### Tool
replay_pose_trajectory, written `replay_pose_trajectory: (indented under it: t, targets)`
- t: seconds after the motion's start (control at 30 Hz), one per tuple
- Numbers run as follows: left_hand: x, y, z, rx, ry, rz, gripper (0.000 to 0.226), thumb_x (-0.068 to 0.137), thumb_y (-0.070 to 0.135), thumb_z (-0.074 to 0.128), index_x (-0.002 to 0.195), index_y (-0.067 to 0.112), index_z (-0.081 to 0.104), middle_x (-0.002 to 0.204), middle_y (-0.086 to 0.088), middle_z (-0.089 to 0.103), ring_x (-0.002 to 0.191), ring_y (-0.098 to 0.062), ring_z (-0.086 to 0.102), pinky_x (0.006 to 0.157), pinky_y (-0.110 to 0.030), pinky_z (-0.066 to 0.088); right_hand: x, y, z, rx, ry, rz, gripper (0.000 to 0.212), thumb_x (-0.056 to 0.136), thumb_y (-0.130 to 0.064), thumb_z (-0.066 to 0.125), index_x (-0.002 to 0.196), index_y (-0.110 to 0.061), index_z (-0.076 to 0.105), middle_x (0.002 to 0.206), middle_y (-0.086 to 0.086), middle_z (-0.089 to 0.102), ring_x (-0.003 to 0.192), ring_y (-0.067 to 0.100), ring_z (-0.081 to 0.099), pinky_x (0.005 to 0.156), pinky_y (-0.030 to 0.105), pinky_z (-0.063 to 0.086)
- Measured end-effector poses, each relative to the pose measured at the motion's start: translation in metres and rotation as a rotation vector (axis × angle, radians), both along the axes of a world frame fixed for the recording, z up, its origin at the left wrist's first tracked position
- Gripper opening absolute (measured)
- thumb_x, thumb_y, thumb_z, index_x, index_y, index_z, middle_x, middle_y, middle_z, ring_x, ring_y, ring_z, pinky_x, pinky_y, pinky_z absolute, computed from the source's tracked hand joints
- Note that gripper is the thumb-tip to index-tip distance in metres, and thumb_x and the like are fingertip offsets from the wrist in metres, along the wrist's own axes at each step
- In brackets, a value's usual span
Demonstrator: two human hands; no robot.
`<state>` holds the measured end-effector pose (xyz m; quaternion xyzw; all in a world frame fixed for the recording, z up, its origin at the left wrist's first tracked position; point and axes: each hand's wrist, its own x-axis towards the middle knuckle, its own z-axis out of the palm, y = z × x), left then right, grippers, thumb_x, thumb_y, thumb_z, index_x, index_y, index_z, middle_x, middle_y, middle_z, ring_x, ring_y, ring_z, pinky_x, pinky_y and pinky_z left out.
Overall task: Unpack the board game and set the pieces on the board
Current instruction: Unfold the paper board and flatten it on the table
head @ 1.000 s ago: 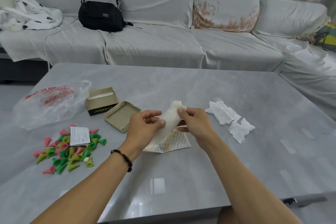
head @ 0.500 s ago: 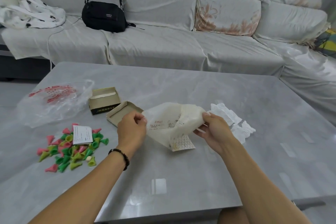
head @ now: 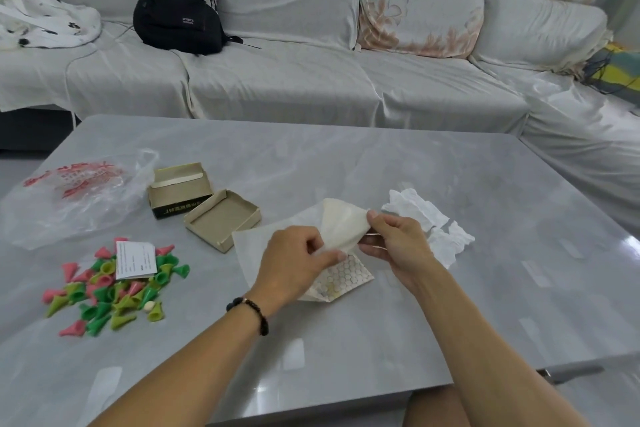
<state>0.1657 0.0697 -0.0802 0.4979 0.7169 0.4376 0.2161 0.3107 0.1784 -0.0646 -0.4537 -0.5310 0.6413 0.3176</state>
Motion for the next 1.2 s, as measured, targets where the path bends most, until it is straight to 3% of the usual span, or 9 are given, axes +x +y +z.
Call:
replay_pose_trajectory:
  t: [0.33,0.53,0.7,0.83,0.93,1.03,1.1,1.13,1.2]
  targets:
    - [-0.031,-0.010,0.005,0.237,-0.039,0.205,0.042,0.091,0.034,0.060,0.057,0.016,0.044,0.049,0.011,0.038,0.049,-0.007,0.034,0.048,-0.018,0.027,-0.013,0.009,0.001,0.089,-0.095,-0.118,0.031,0.103,-0.020,0.044,0.092,0.001,0.064,0.087,0.014,0.066,0.064,0.016,0.064,0.060,0.029,0.057]
    - [-0.059,-0.028,-0.016,-0.041,0.491,0.221,0.026,0.094,0.038,0.053,0.076,0.021,0.048,0.061,0.006,0.052,0.059,-0.014,0.049,0.051,-0.029,0.035,0.014,0.026,-0.003,0.059,-0.181,-0.214,0.031,0.102,-0.012,0.032,0.096,-0.001,0.060,0.085,0.015,0.063,0.066,0.021,0.066,0.062,0.033,0.056]
    - [-0.060,-0.032,-0.026,-0.129,0.386,0.275,0.022,0.094,0.035,0.052,0.077,0.022,0.050,0.070,0.006,0.056,0.066,-0.014,0.053,0.059,-0.034,0.046,0.035,0.028,-0.009,0.066,-0.274,-0.246,0.029,0.101,-0.011,0.032,0.099,-0.002,0.059,0.094,0.016,0.066,0.069,0.022,0.068,0.058,0.032,0.056]
    - [-0.059,-0.032,-0.018,-0.218,0.540,0.303,0.039,0.081,0.027,0.062,0.115,0.017,0.047,0.120,-0.005,0.050,0.109,-0.023,0.048,0.076,-0.033,0.045,0.049,0.028,-0.007,0.042,-0.195,-0.215,0.028,0.102,-0.013,0.033,0.103,-0.003,0.059,0.106,0.014,0.064,0.081,0.024,0.067,0.068,0.036,0.056]
    - [-0.039,-0.019,-0.001,-0.143,0.804,-0.039,0.093,0.073,0.044,0.070,0.148,0.019,0.020,0.158,-0.007,0.011,0.146,-0.026,-0.005,0.118,-0.047,0.008,0.050,0.022,-0.005,-0.009,-0.097,-0.043,0.029,0.104,-0.019,0.036,0.100,-0.008,0.062,0.109,0.012,0.064,0.093,0.023,0.064,0.088,0.045,0.054]
    - [-0.014,-0.002,0.007,-0.157,0.959,-0.313,0.058,0.084,0.047,0.062,0.134,0.024,0.046,0.155,-0.002,0.027,0.148,-0.020,0.002,0.117,-0.051,-0.010,0.043,0.018,0.005,-0.133,0.136,0.082,0.030,0.105,-0.020,0.032,0.111,-0.009,0.060,0.114,0.011,0.068,0.101,0.025,0.065,0.094,0.051,0.048]
    - [-0.004,0.004,0.000,-0.117,0.976,-0.345,0.021,0.084,0.027,0.064,0.104,0.021,0.060,0.113,-0.002,0.065,0.118,-0.020,0.054,0.115,-0.046,0.021,0.037,0.021,0.014,-0.171,0.305,0.058,0.031,0.105,-0.020,0.030,0.119,-0.009,0.056,0.114,0.011,0.069,0.101,0.025,0.067,0.085,0.049,0.053]
    - [-0.004,0.003,-0.002,-0.083,1.011,-0.321,0.017,0.075,0.016,0.071,0.087,0.019,0.059,0.082,0.000,0.067,0.081,-0.020,0.063,0.093,-0.039,0.046,0.035,0.023,0.018,-0.177,0.370,0.016,0.032,0.105,-0.021,0.031,0.121,-0.008,0.056,0.112,0.010,0.070,0.096,0.024,0.069,0.079,0.046,0.054]
    - [-0.008,-0.003,-0.002,-0.055,1.021,-0.285,0.036,0.048,-0.001,0.079,0.068,0.016,0.054,0.051,0.002,0.048,0.041,-0.020,0.038,0.044,-0.024,0.033,0.032,0.027,0.024,-0.198,0.477,-0.076,0.032,0.105,-0.024,0.032,0.121,-0.008,0.054,0.112,0.010,0.067,0.082,0.022,0.070,0.069,0.042,0.055]
